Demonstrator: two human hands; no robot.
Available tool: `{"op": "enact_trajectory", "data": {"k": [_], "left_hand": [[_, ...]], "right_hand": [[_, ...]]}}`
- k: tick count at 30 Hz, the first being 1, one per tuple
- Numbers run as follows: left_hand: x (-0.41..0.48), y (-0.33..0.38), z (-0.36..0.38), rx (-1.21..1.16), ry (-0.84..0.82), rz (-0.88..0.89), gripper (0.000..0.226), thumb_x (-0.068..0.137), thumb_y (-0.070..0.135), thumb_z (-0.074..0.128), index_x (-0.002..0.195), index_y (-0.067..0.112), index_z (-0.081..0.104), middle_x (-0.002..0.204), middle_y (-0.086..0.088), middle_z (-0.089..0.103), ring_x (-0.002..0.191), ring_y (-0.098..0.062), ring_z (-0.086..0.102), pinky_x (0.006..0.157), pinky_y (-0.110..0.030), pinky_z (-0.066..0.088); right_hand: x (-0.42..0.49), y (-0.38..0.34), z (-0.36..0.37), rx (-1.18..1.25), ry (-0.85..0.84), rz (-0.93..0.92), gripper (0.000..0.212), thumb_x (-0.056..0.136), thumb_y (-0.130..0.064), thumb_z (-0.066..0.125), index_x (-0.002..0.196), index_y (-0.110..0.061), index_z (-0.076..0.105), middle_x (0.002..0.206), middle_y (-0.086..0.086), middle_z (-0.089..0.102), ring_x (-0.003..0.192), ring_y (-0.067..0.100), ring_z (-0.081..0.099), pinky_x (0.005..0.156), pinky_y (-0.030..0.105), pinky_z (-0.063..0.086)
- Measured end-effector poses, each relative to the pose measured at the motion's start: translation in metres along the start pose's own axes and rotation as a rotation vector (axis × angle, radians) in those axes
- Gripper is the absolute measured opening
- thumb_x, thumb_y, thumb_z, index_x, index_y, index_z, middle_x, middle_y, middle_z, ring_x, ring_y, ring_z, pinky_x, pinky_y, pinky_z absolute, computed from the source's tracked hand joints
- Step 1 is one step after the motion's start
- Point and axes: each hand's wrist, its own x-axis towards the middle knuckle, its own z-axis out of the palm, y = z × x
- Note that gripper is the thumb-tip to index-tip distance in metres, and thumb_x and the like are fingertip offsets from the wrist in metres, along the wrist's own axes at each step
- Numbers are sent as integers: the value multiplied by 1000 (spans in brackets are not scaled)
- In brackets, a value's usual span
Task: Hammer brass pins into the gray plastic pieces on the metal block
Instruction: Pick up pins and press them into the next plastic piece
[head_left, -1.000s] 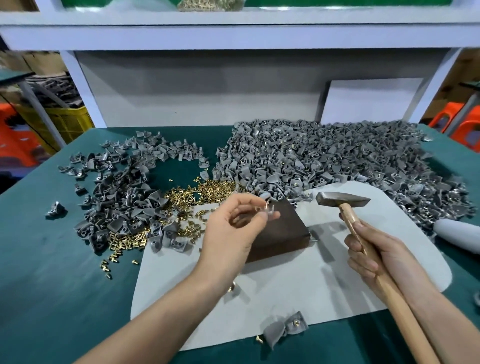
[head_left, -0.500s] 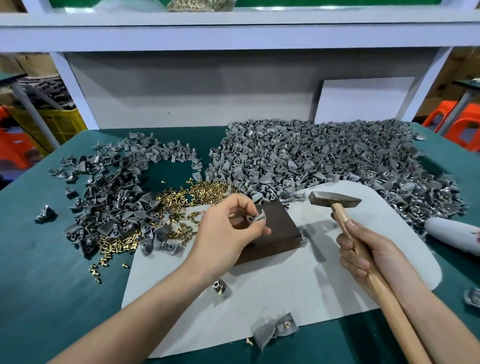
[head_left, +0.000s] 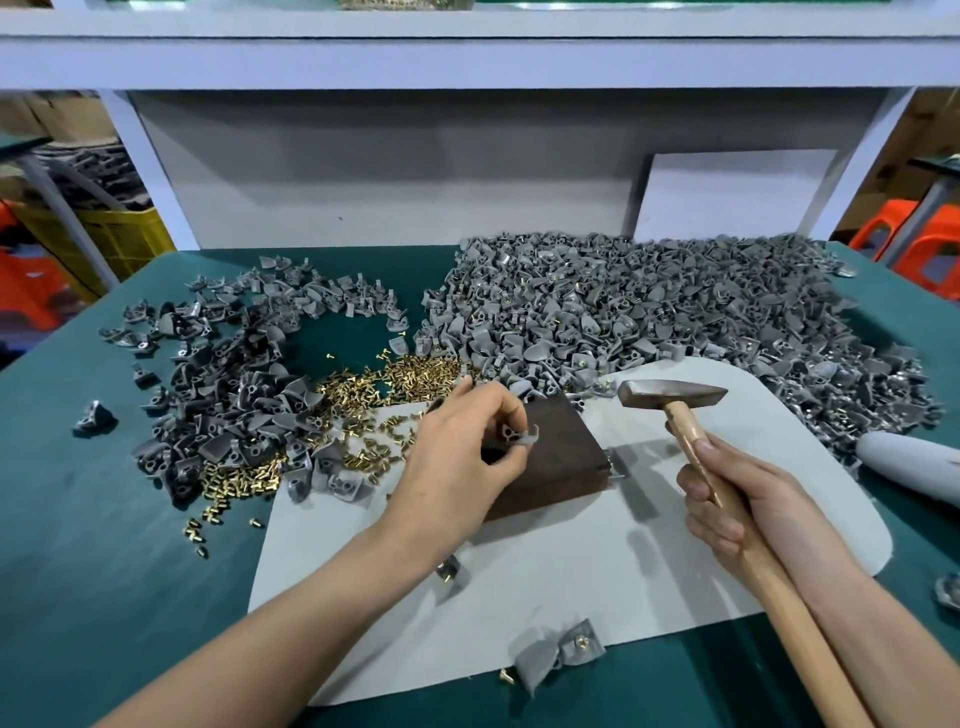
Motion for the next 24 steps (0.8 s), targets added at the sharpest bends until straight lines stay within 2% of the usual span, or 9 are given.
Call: {"op": "enact_trajectory", "data": {"k": [2, 3, 6, 10, 12, 14, 15, 19, 24], "left_hand": [[0, -1, 0, 84, 43, 55, 33, 79, -3, 70, 80, 24, 52, 81, 18, 54, 84, 3, 52, 74, -8, 39], [-1, -3, -1, 94, 64, 60, 35, 78, -5, 69, 80, 25, 51, 82, 19, 51, 85, 6, 49, 73, -6, 36], [-5, -8, 1, 85, 81, 52, 34, 78, -4, 67, 83, 27, 54, 89, 20, 51, 90, 9, 49, 78, -1, 34], [-18, -14, 3, 64, 102, 71, 21, 82, 3, 69, 91, 21, 65, 101, 16, 56, 101, 9, 48, 87, 0, 32], [-22, -16, 3, -3, 124, 26, 25, 85, 7, 68, 94, 30, 64, 100, 20, 59, 101, 6, 50, 86, -7, 37], [-23, -19, 4, -68, 152, -60, 33, 86, 13, 68, 88, 44, 56, 102, 25, 56, 100, 0, 52, 87, -19, 41], [-23, -20, 6, -95, 165, -104, 32, 86, 16, 69, 86, 45, 55, 100, 26, 56, 101, -2, 52, 87, -23, 42], [-24, -23, 9, -218, 176, -184, 25, 81, 15, 73, 85, 37, 61, 96, 32, 55, 99, -2, 52, 87, -19, 42], [-20, -30, 9, -193, 192, -125, 16, 79, 11, 76, 84, 24, 67, 96, 23, 60, 102, 5, 47, 87, -10, 34]], "right_hand": [[-10, -4, 9, -182, -6, -48, 29, 80, -17, 58, 101, 3, 56, 58, 9, 42, 28, 13, 30, 31, 15, 27], [-15, -5, 16, -289, -16, -84, 28, 80, -18, 59, 101, 0, 62, 58, 10, 44, 29, 15, 31, 33, 15, 28], [-29, -1, 42, -491, -57, -177, 26, 85, -12, 60, 106, -23, 72, 57, 9, 47, 30, 18, 34, 35, 15, 31], [-38, 12, 64, -656, -39, -206, 34, 91, -8, 57, 108, -35, 68, 54, 2, 43, 29, 19, 35, 35, 16, 31], [-40, 14, 68, -745, 9, -235, 36, 90, -10, 59, 108, -40, 67, 52, -3, 44, 30, 19, 36, 36, 16, 31], [-40, 9, 73, -845, 29, -271, 36, 88, -13, 61, 101, -46, 66, 50, -5, 47, 31, 20, 37, 36, 16, 32], [-40, 4, 75, -902, 23, -282, 35, 88, -14, 61, 98, -47, 65, 49, -6, 47, 30, 20, 38, 36, 16, 32], [-42, -16, 87, -1062, -16, -291, 28, 89, -15, 59, 101, -39, 67, 49, -4, 48, 30, 21, 39, 35, 20, 35], [-51, -35, 109, -1201, -67, -360, 26, 86, -26, 54, 101, -46, 56, 49, -6, 50, 28, 16, 39, 33, 15, 35]]}}
